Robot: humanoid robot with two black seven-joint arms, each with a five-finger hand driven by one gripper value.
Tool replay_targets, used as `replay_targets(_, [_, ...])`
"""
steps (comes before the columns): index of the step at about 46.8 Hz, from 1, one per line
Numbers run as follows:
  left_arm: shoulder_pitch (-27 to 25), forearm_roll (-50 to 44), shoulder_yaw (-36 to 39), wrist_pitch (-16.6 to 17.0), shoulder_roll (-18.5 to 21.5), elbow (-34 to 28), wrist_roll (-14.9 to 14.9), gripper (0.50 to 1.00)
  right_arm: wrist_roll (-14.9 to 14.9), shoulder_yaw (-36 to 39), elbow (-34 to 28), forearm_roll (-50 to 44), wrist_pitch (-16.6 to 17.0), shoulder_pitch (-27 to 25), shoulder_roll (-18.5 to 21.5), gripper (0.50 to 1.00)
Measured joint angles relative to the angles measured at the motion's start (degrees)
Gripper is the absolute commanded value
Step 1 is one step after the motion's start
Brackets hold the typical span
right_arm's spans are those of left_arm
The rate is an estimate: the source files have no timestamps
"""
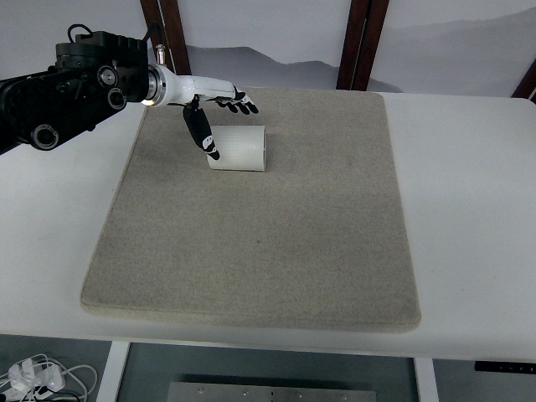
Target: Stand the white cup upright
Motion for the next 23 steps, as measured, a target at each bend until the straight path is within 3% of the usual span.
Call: replay_targets(23, [1.4, 3.6, 0.1, 1.1, -6.4, 6.1, 0.0, 0.975, 0.0, 0.0, 0.0, 0.0, 0.0, 0.0, 0.0, 0.952])
